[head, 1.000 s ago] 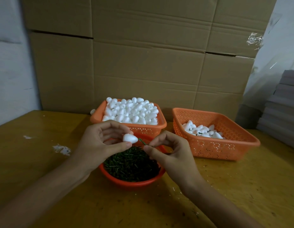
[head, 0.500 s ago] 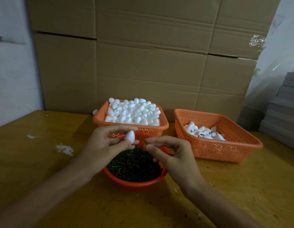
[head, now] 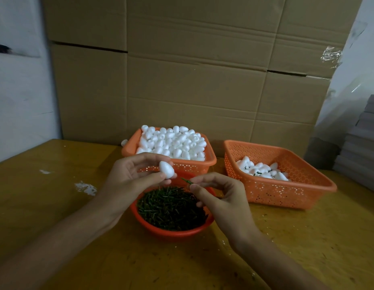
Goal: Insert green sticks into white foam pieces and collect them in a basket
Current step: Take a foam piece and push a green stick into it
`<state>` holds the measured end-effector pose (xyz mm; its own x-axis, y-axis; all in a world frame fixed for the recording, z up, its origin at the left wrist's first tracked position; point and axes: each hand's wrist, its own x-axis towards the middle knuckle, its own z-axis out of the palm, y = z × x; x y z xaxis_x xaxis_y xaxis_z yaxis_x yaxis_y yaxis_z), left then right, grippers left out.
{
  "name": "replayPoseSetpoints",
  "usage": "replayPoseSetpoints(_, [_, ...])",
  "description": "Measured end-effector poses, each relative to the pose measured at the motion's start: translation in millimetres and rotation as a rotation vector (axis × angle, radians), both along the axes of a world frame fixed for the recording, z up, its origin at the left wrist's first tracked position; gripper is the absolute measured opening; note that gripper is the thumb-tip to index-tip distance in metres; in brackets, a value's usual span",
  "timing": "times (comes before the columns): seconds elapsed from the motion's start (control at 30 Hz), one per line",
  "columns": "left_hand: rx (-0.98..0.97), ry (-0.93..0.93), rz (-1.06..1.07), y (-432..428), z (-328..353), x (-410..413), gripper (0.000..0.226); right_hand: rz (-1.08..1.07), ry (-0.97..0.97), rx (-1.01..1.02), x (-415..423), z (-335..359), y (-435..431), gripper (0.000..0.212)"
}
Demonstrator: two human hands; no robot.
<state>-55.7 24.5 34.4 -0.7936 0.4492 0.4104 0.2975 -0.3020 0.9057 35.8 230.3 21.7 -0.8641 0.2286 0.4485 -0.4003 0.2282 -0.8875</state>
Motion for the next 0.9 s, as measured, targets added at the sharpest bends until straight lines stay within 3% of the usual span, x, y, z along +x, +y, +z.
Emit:
replayPoseSetpoints(0.4, [-0.014, 0.083, 0.017, -0.5, -0.7, 2.2, 0.042, -0.013, -0.028, 0.02, 0.2, -0.8, 0.1, 0.005])
replayPoseSetpoints(0.9, [0.029, 0.041, -0.03, -1.5, 1.8, 2.0, 0.05, 0.004, -0.008, 0.022, -0.3, -0.5, 2.6, 0.013])
